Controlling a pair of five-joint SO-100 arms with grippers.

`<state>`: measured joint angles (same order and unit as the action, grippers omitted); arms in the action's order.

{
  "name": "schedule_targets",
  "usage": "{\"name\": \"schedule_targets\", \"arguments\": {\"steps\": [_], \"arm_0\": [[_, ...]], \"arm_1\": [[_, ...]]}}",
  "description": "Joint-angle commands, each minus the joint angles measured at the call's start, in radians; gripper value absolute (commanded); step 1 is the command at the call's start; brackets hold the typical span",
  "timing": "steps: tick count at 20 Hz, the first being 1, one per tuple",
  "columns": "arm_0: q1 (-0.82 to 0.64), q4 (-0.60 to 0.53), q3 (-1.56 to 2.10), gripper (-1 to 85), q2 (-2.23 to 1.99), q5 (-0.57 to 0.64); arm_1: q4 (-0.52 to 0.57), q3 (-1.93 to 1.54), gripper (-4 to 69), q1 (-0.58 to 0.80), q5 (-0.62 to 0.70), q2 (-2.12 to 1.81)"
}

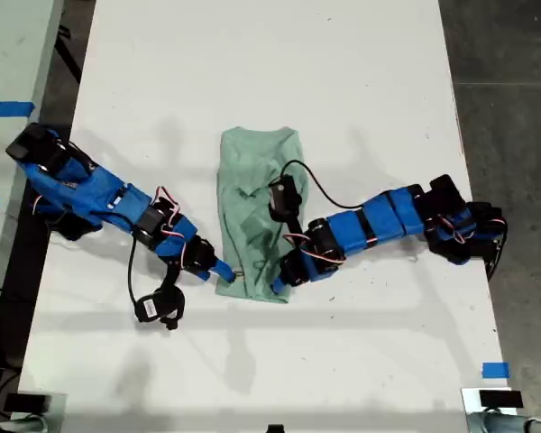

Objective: Fold tshirt

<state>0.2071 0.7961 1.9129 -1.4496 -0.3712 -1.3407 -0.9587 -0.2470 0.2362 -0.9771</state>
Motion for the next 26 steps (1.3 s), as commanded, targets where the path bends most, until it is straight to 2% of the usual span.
{"name": "schedule_targets", "arguments": {"steps": [1,9,14,16,19,21,23,26], "arm_0": [[0.003,-0.018,-0.101,23.3,0.014,0.037],[-0.009,0.058,-0.179,23.2,0.152,0.069],[-0.031,0.074,-0.218,19.2,0.224,0.094],[-0.031,0.109,-0.262,16.2,0.253,0.12],[-0.032,0.107,-0.298,10.4,0.276,0.156],[-0.029,0.117,-0.353,5.4,0.321,0.179],[-0.021,0.12,-0.374,0.5,0.334,0.181],[-0.014,0.127,-0.39,0.1,0.333,0.164]], "arm_1": [[0.02,0.072,26.1,0.014,0.002,-0.003],[0.081,0.12,26.0,0.029,0.029,0.077],[0.143,0.123,24.7,0.034,0.034,0.126],[0.17,0.124,20.2,0.029,0.038,0.156],[0.204,0.126,9.8,0.018,0.028,0.195],[0.225,0.126,-1.4,0.011,0.017,0.209],[0.256,0.126,-1.3,0.003,0.017,0.225],[0.298,0.126,-1.2,-0.008,0.02,0.242]]}}
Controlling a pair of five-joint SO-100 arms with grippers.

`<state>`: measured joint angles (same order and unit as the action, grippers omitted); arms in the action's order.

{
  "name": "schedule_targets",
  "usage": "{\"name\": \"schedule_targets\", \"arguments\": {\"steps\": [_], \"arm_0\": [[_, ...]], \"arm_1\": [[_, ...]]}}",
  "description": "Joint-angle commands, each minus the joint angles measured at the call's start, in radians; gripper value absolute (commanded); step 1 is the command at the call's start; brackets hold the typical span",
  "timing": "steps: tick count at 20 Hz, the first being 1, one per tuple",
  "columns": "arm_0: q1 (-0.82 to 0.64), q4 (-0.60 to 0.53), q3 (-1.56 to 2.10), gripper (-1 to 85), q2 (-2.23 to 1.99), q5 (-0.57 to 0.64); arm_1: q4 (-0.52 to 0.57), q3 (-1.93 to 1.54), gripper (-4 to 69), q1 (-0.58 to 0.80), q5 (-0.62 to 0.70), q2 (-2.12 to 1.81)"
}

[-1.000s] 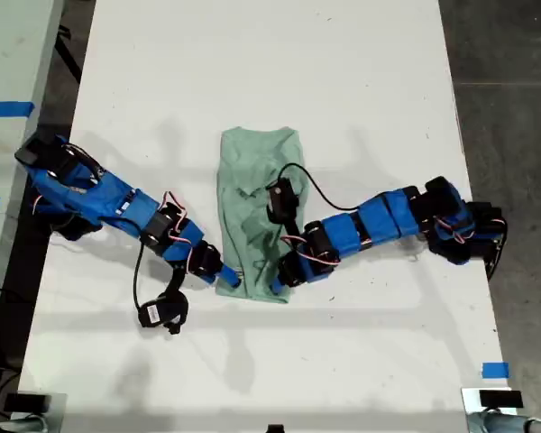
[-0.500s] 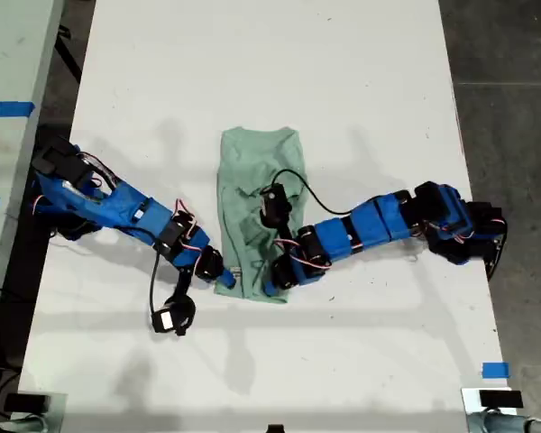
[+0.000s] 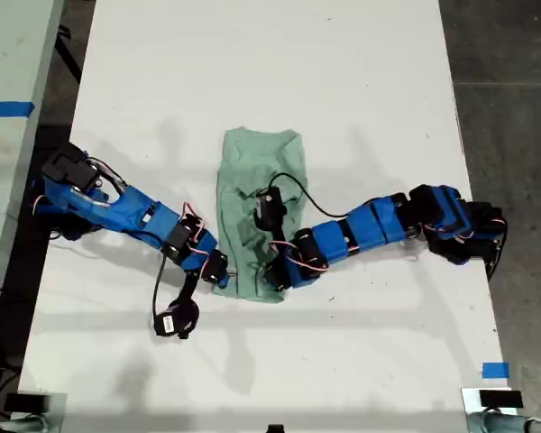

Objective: Fold tshirt

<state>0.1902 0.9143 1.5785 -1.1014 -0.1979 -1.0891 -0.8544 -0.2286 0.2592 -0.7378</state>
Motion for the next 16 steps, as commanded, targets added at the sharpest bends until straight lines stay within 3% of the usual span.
{"name": "schedule_targets", "arguments": {"steps": [1,5,9,16], "arm_0": [[0.008,0.009,-0.06,0.1,-0.018,-0.015],[0.052,0.115,-0.137,0.1,-0.11,-0.052],[0.071,0.149,-0.12,0.1,-0.258,-0.084],[0.011,0.222,-0.083,0.1,-0.405,-0.026]], "arm_1": [[0.049,0.021,-1.2,-0.032,0.0,-0.005],[0.0,0.023,-1.2,-0.052,0.025,-0.129],[-0.094,0.023,-1.2,-0.064,0.048,-0.264],[-0.144,0.021,-1.2,0.006,0.149,-0.39]]}}
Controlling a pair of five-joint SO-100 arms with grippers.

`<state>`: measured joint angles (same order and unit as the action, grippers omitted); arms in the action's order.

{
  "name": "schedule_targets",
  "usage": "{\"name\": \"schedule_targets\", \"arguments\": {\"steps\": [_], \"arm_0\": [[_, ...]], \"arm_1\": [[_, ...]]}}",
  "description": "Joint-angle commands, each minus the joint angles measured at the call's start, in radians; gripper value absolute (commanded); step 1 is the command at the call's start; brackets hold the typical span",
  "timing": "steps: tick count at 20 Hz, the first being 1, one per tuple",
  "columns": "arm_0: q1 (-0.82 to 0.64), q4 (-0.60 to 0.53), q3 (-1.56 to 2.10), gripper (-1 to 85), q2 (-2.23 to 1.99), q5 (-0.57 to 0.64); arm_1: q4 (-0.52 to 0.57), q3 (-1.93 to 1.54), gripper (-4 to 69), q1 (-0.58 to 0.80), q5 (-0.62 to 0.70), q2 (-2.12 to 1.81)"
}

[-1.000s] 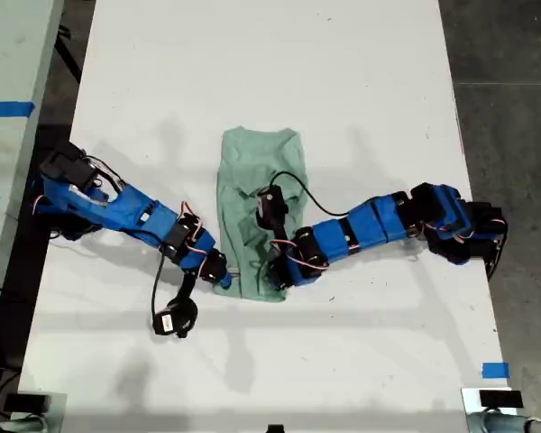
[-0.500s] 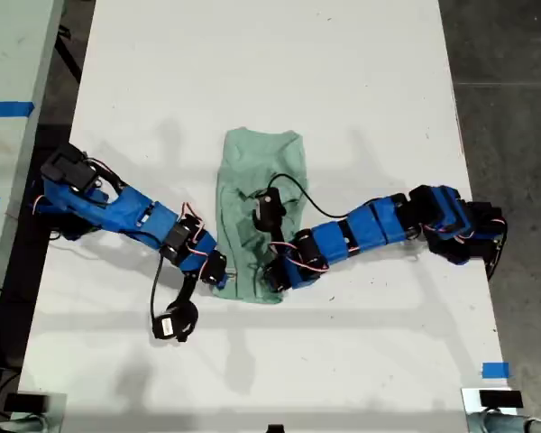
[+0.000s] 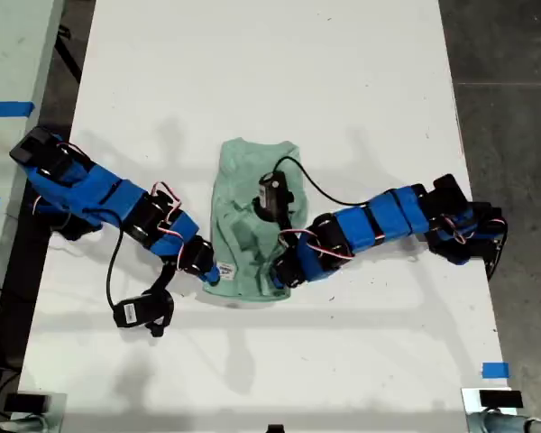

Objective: Fold tshirt

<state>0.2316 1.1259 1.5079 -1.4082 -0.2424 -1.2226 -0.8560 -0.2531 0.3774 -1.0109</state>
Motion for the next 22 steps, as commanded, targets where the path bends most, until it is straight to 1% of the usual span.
{"name": "schedule_targets", "arguments": {"steps": [1,3,5,9,13,15,18,22], "arm_0": [[-0.048,0.02,-0.012,0.1,-0.101,0.032],[-0.107,0.048,-0.006,0.1,-0.112,0.08],[-0.193,0.081,-0.003,0.1,-0.13,0.156],[-0.391,0.156,0.0,0.1,-0.152,0.348],[-0.604,0.178,0.009,0.1,-0.153,0.522],[-0.712,0.172,0.008,0.1,-0.152,0.6],[-0.831,0.172,0.009,0.1,-0.138,0.673],[-0.881,0.166,0.008,0.1,-0.112,0.709]], "arm_1": [[-0.014,0.021,-1.2,0.041,0.038,-0.112],[-0.015,0.014,-1.2,0.08,0.067,-0.114],[-0.032,0.014,-1.2,0.138,0.12,-0.132],[-0.109,-0.005,-1.2,0.278,0.238,-0.204],[-0.155,-0.014,-1.2,0.436,0.37,-0.236],[-0.156,-0.015,-1.2,0.505,0.42,-0.229],[-0.144,-0.026,-1.2,0.581,0.463,-0.215],[-0.135,-0.029,-1.3,0.638,0.466,-0.183]]}}
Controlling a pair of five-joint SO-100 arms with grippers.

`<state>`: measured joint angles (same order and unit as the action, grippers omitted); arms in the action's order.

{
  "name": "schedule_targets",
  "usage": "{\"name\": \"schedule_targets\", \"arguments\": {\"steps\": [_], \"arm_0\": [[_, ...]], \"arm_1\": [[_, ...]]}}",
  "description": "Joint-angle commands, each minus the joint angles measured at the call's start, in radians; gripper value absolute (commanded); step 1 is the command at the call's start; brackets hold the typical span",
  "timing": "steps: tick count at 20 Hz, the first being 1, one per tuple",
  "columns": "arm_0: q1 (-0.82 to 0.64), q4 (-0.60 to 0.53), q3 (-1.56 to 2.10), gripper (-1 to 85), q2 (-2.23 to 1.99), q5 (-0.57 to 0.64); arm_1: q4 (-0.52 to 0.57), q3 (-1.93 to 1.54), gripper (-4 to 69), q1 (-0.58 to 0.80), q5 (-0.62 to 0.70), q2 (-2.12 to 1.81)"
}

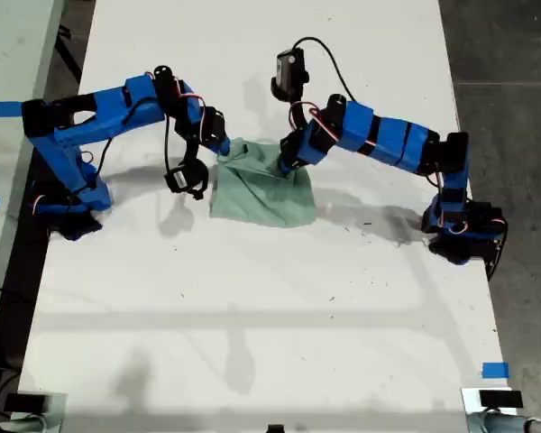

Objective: Fold tshirt

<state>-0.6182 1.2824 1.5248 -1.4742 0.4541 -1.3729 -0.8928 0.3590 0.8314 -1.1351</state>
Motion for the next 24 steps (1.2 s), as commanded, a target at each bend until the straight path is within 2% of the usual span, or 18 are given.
{"name": "schedule_targets", "arguments": {"steps": [1,2,3,4,10,14,17,18,19,21,23,24], "arm_0": [[-0.037,0.006,-0.011,1.0,-0.043,0.012],[-0.046,0.008,-0.02,14.1,-0.044,0.012],[-0.058,0.021,-0.035,24.8,-0.055,0.009],[-0.083,0.04,-0.049,28.7,-0.078,-0.002],[-0.267,0.156,-0.14,31.6,-0.238,0.029],[-0.333,0.196,-0.086,30.7,-0.347,0.083],[-0.322,0.126,0.114,22.8,-0.525,0.106],[-0.311,0.092,0.199,15.7,-0.586,0.115],[-0.298,0.069,0.287,9.8,-0.643,0.104],[-0.229,-0.003,0.469,5.9,-0.759,0.055],[-0.124,-0.143,0.692,1.8,-0.9,-0.005],[-0.078,-0.202,0.796,0.1,-0.959,-0.046]], "arm_1": [[0.015,0.008,-1.5,0.044,0.003,-0.054],[0.009,0.008,4.1,0.071,-0.008,-0.055],[-0.005,0.006,15.9,0.101,-0.017,-0.063],[-0.018,0.006,32.6,0.133,-0.014,-0.074],[-0.164,-0.046,26.5,0.293,0.06,-0.244],[-0.176,-0.268,23.9,0.38,0.11,-0.46],[-0.141,-0.545,22.6,0.431,0.13,-0.726],[-0.107,-0.67,19.6,0.434,0.13,-0.833],[-0.087,-0.792,10.4,0.433,0.12,-0.939],[-0.057,-1.048,4.3,0.417,0.037,-1.163],[-0.017,-1.298,-1.2,0.359,-0.057,-1.404],[0.005,-1.41,-1.2,0.318,-0.104,-1.517]]}}
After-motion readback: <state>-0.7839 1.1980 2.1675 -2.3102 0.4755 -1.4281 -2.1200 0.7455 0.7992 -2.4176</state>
